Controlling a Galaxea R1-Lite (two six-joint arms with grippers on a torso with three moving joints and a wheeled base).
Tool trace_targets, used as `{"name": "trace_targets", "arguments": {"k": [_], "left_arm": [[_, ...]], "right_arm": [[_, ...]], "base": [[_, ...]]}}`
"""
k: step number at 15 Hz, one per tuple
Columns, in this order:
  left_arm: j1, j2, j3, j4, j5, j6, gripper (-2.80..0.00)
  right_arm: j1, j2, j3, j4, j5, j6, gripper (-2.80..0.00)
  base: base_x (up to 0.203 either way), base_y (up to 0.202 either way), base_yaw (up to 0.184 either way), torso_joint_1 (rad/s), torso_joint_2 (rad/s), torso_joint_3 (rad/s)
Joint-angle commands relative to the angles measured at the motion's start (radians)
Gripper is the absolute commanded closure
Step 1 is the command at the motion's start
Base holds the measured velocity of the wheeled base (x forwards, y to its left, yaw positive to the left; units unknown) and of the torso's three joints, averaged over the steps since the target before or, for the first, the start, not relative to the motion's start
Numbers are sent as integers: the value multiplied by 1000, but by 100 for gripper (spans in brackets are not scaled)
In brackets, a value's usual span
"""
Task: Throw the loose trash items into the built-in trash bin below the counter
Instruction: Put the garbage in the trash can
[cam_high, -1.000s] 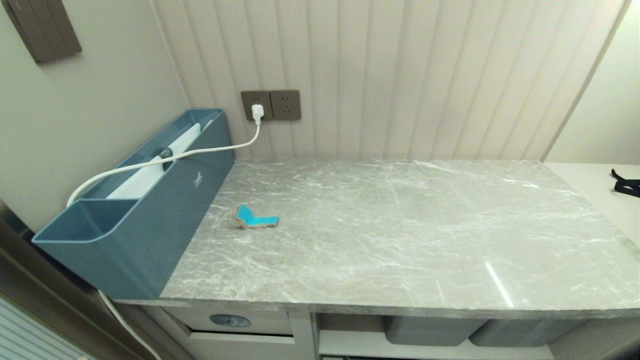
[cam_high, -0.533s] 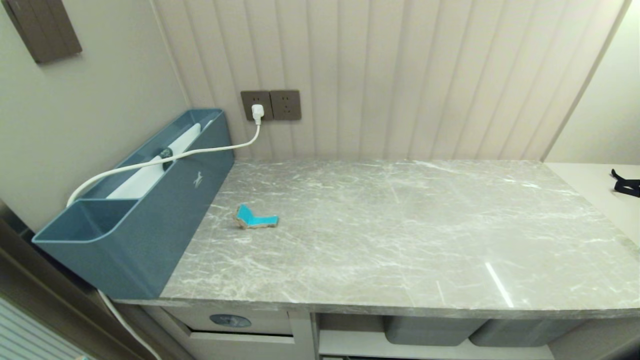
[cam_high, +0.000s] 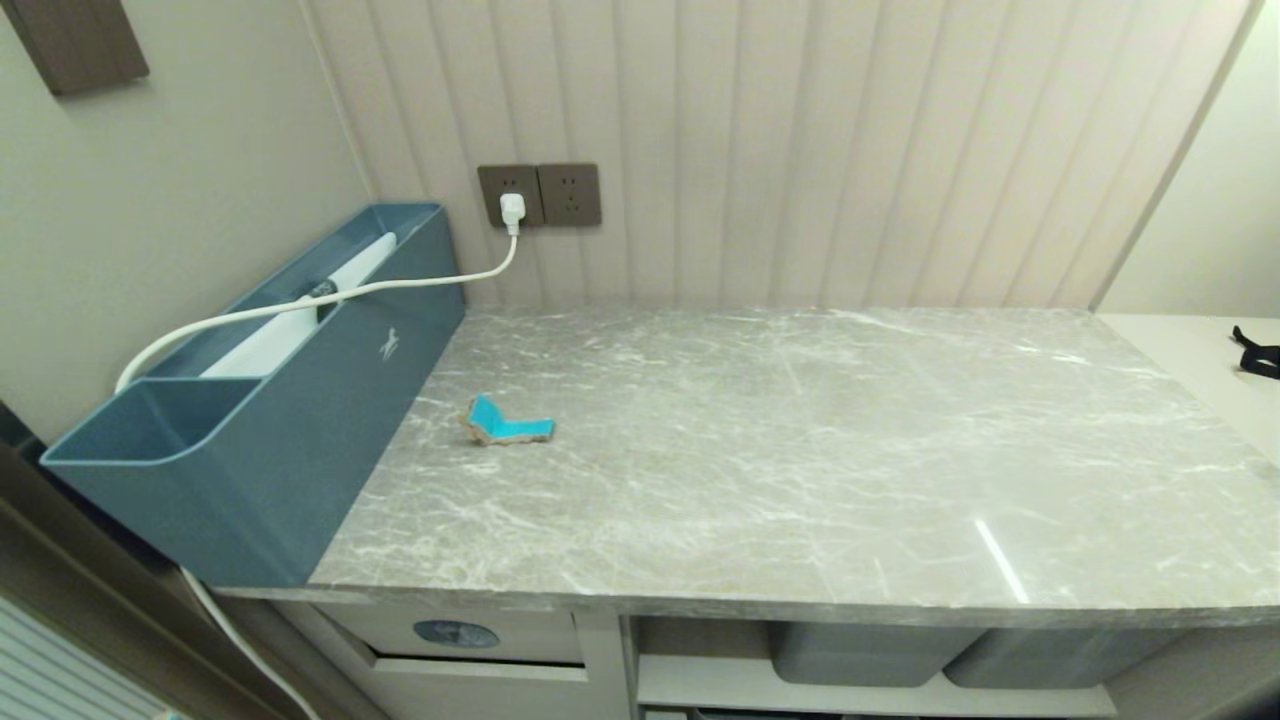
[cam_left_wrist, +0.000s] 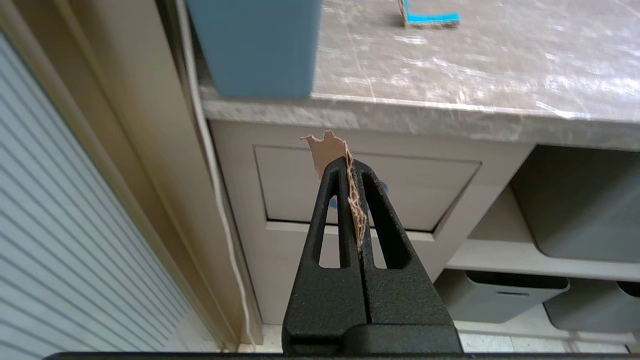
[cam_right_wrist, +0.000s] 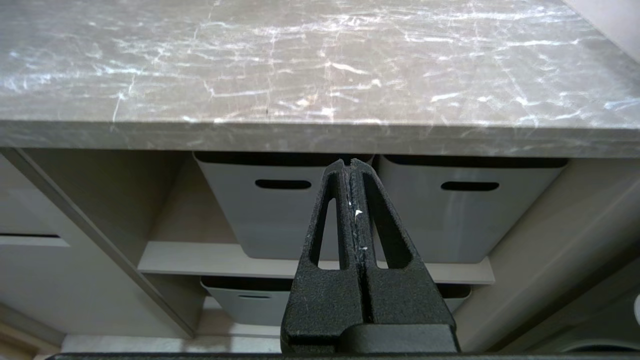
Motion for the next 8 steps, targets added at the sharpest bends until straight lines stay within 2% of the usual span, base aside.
{"name": "trace_targets", "arguments": {"k": [1,4,5,6,7,8], "left_arm": [[0,2,2,0,-7,-2,0],[0,2,-1,-16,-14,6,0],[0,2,-36,-20,-24,3,0],[-2,2,-91,-14,-60,2,0],[-2,2,-119,0,-141,1,0],[-3,2,-151,25,-250,-4,0]], "right_arm": [[0,1,2,0,-1,2,0],[0,2,1,0,-9,6,0],[0,1,1,0,-9,6,0],[0,1,2,0,-9,10,0],[0,2,2,0,-9,10,0],[0,1,1,0,-11,12,0]], "base": [[0,0,0,-173,377,204],[0,0,0,-226,478,257],[0,0,0,-246,546,289],[0,0,0,-255,556,296],[0,0,0,-251,547,293],[0,0,0,-249,549,297]]}}
